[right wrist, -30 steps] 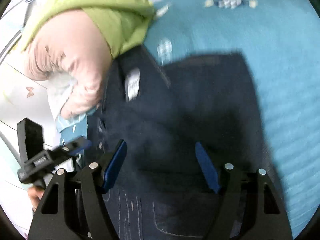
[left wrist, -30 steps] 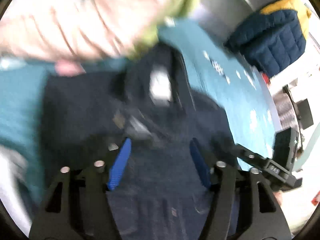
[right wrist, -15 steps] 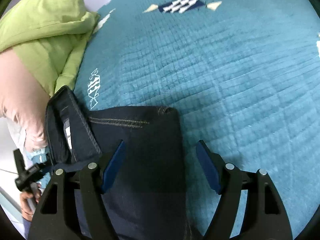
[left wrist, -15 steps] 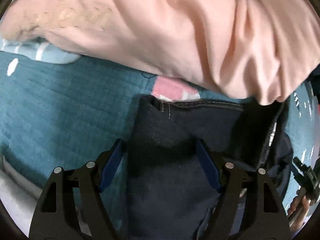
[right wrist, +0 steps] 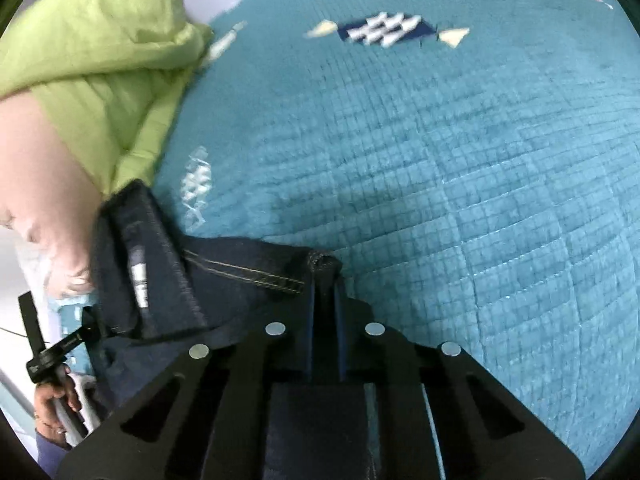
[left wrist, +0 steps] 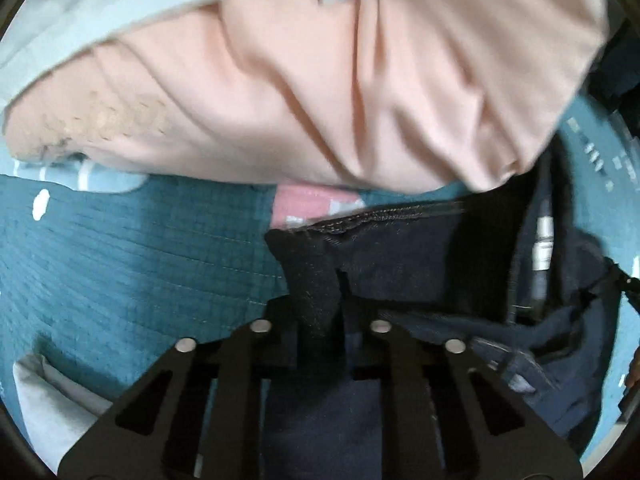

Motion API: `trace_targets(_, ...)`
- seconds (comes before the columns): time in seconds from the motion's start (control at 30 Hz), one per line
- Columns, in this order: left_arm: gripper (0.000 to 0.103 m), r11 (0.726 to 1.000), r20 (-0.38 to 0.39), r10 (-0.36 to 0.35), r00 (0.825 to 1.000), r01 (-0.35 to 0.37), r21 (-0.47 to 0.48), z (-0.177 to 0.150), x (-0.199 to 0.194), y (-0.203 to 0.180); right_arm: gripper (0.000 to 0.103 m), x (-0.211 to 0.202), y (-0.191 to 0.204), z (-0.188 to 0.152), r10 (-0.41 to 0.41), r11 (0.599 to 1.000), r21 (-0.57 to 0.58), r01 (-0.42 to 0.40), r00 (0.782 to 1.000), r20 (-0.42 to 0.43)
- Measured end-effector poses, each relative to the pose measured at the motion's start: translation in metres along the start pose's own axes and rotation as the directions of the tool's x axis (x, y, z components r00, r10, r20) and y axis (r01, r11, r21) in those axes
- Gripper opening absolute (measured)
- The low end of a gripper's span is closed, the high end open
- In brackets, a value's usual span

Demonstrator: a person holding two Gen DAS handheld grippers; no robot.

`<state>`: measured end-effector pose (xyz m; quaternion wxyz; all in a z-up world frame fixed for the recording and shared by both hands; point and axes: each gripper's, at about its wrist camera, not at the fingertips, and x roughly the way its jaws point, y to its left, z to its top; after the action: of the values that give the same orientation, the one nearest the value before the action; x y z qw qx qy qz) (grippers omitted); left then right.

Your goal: Fold large clothes

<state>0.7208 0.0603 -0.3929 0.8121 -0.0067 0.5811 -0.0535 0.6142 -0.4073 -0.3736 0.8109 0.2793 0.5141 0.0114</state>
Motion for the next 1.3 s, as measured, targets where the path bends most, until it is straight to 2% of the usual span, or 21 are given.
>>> trace_targets(0.13,0.011,0.993,0.1,-0.119,0.988,0.118,0.016,-0.021,-0.057,-0.002,0.006,-0.043,0.01,-0.01,0.121,0.993,-0.022,-0.119,0.99,0.074)
trace_targets(0.23,0.009,0.985,0.159,-0.17,0.973,0.163,0.057,-0.043,-0.099,-0.004,0.006,-0.076,0.028,-0.028,0.168,0.984,-0.083,-0.16,0.979,0.115)
trace_targets(0.4,0.009,0.968,0.233,-0.252,0.939,0.244,0.061,-0.072,-0.164,0.008,0.006,-0.136,0.038,-0.071,0.242,0.967,-0.125,-0.223,0.956,0.168)
trace_targets(0.53,0.009,0.954,0.247,-0.3,0.921,0.29,0.078,-0.124,-0.207,0.025,0.006,-0.18,0.029,-0.116,0.271,0.959,-0.136,-0.249,0.946,0.179)
trace_targets(0.57,0.009,0.952,0.246,-0.305,0.92,0.294,0.081,-0.13,-0.209,0.025,0.006,-0.19,0.026,-0.128,0.274,0.958,-0.14,-0.251,0.945,0.179)
trace_targets(0.67,0.009,0.946,0.236,-0.325,0.916,0.318,0.068,-0.179,-0.225,0.039,0.006,-0.215,0.014,-0.171,0.263,0.96,-0.145,-0.24,0.95,0.168)
trace_targets(0.77,0.009,0.944,0.212,-0.329,0.92,0.328,0.041,-0.22,-0.226,0.052,0.006,-0.231,-0.003,-0.213,0.246,0.965,-0.126,-0.229,0.959,0.139)
trace_targets(0.93,0.009,0.952,0.131,-0.302,0.944,0.307,-0.014,-0.287,-0.207,0.073,0.006,-0.228,-0.035,-0.276,0.18,0.982,-0.068,-0.176,0.982,0.059)
trace_targets(0.97,0.01,0.954,0.091,-0.294,0.952,0.298,-0.039,-0.303,-0.196,0.078,0.006,-0.22,-0.043,-0.291,0.161,0.986,-0.049,-0.159,0.987,0.031)
trace_targets(1.03,0.011,0.96,0.044,-0.273,0.961,0.275,-0.047,-0.323,-0.183,0.079,0.007,-0.205,-0.052,-0.311,0.114,0.993,-0.034,-0.116,0.992,-0.045)
trace_targets(1.1,0.012,0.974,-0.015,-0.226,0.974,0.226,-0.012,-0.342,-0.169,0.071,0.008,-0.191,-0.058,-0.326,0.04,0.999,-0.03,-0.043,0.994,-0.105)
trace_targets(1.17,0.013,0.984,-0.02,-0.178,0.984,0.178,-0.008,-0.352,-0.17,0.068,0.011,-0.186,-0.067,-0.336,-0.013,1.0,0.002,0.014,0.989,-0.145)
trace_targets(1.23,0.029,0.979,0.008,-0.202,0.979,0.202,-0.039,-0.356,-0.184,0.072,0.011,-0.194,-0.067,-0.336,0.008,1.0,0.02,-0.005,0.99,-0.139)
trace_targets(1.27,0.036,0.979,0.019,-0.198,0.98,0.199,-0.044,-0.359,-0.194,0.074,0.011,-0.204,-0.063,-0.335,-0.012,1.0,0.006,0.012,0.992,-0.125)
trace_targets(1.3,0.054,0.981,0.044,-0.187,0.981,0.188,-0.04,-0.362,-0.205,0.076,0.012,-0.212,-0.058,-0.334,-0.023,1.0,-0.016,0.021,0.994,-0.108)
